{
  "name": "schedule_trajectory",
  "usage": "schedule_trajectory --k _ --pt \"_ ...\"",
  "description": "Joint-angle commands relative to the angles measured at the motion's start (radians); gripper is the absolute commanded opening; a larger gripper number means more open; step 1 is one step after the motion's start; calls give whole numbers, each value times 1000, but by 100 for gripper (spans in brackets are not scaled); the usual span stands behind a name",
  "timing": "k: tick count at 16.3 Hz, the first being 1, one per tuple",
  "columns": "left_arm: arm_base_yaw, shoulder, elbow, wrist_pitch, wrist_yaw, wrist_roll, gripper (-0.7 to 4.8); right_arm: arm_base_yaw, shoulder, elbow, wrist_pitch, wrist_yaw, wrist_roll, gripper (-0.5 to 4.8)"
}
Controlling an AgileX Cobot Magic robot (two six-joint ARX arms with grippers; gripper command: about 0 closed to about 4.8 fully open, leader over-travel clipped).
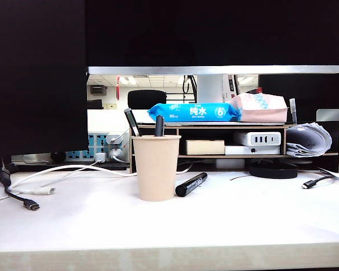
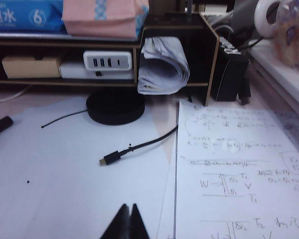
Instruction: Pick up the marker and insert it into the paper cup.
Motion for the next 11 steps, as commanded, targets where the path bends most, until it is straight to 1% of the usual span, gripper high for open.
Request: schedule_trajectory --k 1,7,8,9,10,11 --pt "0 0 1 13 -3 6 -5 0 0 -3 27 -2 -2 -6" --pt "0 0 1 13 -3 6 -5 0 0 -3 27 -2 11 -6" --pt "0 0 1 13 -3 6 -5 0 0 -3 27 -2 87 -6" --pt "0 0 1 13 -3 6 -5 0 0 -3 32 -2 236 -5" --pt "0 0 1 13 -3 6 -5 0 0 -3 43 -2 333 -5" --pt "0 0 1 13 -3 6 -5 0 0 -1 67 -3 470 -5"
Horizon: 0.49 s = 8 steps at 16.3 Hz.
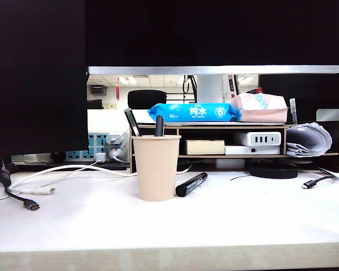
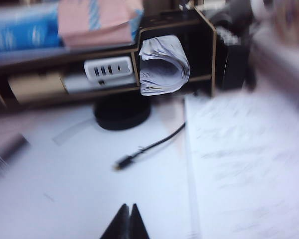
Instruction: Pick up the marker and insert it into the paper cup.
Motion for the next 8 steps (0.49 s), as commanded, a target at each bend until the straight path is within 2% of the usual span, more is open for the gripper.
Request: schedule_trajectory --k 1,3,5,8 --pt "0 0 1 16 1 -4 -5 1 0 6 87 -10 352 -5" --pt "-1 0 1 35 1 -6 -5 1 0 28 163 -29 425 -6" --pt "-1 0 1 38 14 -7 -5 1 26 72 165 -24 451 -6" --pt "-1 0 1 36 27 -7 -5 1 262 133 232 -53 523 -6"
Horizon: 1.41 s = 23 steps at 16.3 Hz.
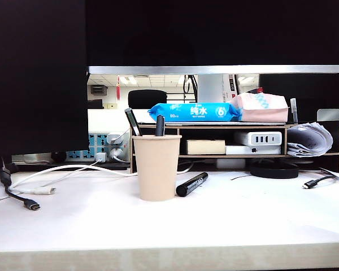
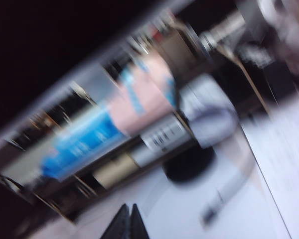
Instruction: Pick up the marker and insert it into the paper cup.
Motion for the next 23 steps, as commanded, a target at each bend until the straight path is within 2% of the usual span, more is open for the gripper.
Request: schedule_trajectory --k 1,2,4,6,7,9,12,14,16,17,19,21,23 --pt "-1 0 1 13 11 -4 -5 1 275 76 105 -68 53 -6" --pt "-1 0 1 14 19 -22 -5 1 373 118 135 -105 52 -6" --pt "-1 0 1 30 128 -81 -5 7 678 288 167 -230 28 -6" --pt "-1 0 1 73 338 -91 -5 42 932 463 151 -333 -11 -6" --pt "-1 1 1 103 497 -89 -5 71 1088 590 116 -387 -19 -6" --pt "-1 5 1 88 614 -92 -5 126 1278 774 16 -394 -31 -6" --pt "-2 5 2 25 692 -93 -5 184 1497 1029 -198 -397 -84 -6" --pt "-5 6 2 28 721 -91 -5 219 1602 1154 -314 -399 -158 -6" --pt "-51 16 2 25 697 -86 -5 258 1704 1292 -508 -381 -217 -6" --pt "-79 24 2 18 669 -78 -5 272 1744 1334 -553 -390 -224 -6" --pt "-130 46 2 21 654 -65 -5 307 1771 1360 -565 -363 -244 -6" --pt "-192 64 2 24 623 -54 -5 344 1776 1361 -531 -290 -244 -6" --pt "-233 77 2 20 599 -41 -5 357 1777 1361 -533 -278 -243 -6"
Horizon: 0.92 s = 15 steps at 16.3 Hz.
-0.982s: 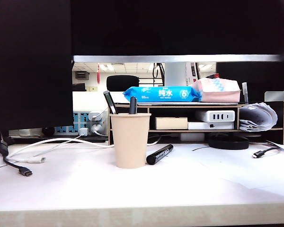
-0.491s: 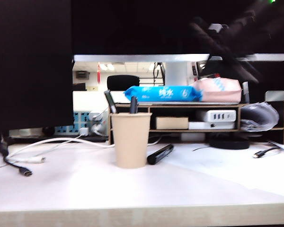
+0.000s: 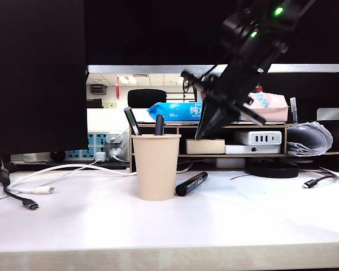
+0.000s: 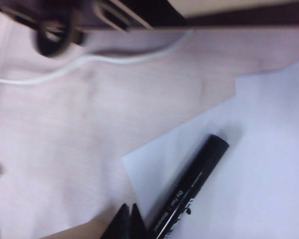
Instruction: Pick up the marker and insert it into the paper cup.
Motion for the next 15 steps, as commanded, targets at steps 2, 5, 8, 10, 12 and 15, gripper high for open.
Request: schedule_trajectory --k 2,5,8,10,12,15 --pt "-61 28 2 9 -46 26 -5 11 -4 3 6 44 -5 -6" --pt "-61 29 1 9 -45 26 -5 11 0 3 -1 44 -5 -6" --pt "-61 29 1 8 -45 25 -5 11 8 4 12 44 0 -6" --pt "-61 29 1 8 -46 25 -5 11 29 4 8 41 2 -6" --pt "-61 29 1 8 -45 25 -5 16 59 4 9 44 2 -6" --pt "-61 29 1 5 -45 25 -5 16 89 4 32 50 2 -6"
